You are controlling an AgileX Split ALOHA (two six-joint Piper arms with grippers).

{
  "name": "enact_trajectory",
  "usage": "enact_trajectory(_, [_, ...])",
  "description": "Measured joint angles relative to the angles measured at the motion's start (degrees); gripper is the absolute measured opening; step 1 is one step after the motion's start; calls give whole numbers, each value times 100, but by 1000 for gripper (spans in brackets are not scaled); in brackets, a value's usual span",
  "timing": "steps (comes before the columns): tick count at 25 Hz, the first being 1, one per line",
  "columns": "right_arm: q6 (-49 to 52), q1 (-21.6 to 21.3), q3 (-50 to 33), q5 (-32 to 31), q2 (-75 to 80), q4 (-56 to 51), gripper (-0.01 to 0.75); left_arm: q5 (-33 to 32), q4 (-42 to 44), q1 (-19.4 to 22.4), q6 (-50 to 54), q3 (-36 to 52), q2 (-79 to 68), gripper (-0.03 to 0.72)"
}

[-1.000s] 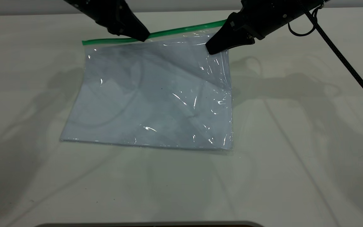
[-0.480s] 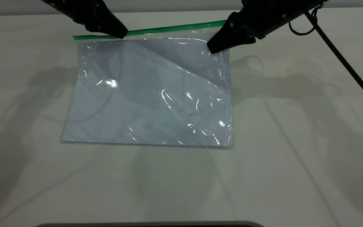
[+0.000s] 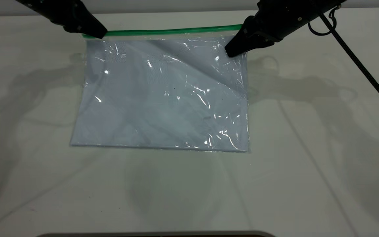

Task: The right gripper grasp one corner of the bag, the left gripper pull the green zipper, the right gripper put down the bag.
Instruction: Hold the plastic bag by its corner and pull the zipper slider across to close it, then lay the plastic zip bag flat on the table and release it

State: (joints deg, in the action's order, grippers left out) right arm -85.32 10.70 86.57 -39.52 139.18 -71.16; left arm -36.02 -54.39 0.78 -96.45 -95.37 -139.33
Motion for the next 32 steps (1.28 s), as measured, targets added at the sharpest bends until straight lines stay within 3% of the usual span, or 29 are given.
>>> enact_trajectory(24, [0, -22, 0, 84, 0, 23, 38, 213, -6, 69, 13, 0, 0, 90])
enact_trajectory(28, [-21, -49, -10, 202, 0, 131, 71, 231, -228, 107, 13, 0, 5, 204])
enact_trajectory(32, [-27, -78, -12, 491, -6, 152, 253, -58, -641, 132, 13, 0, 130, 402])
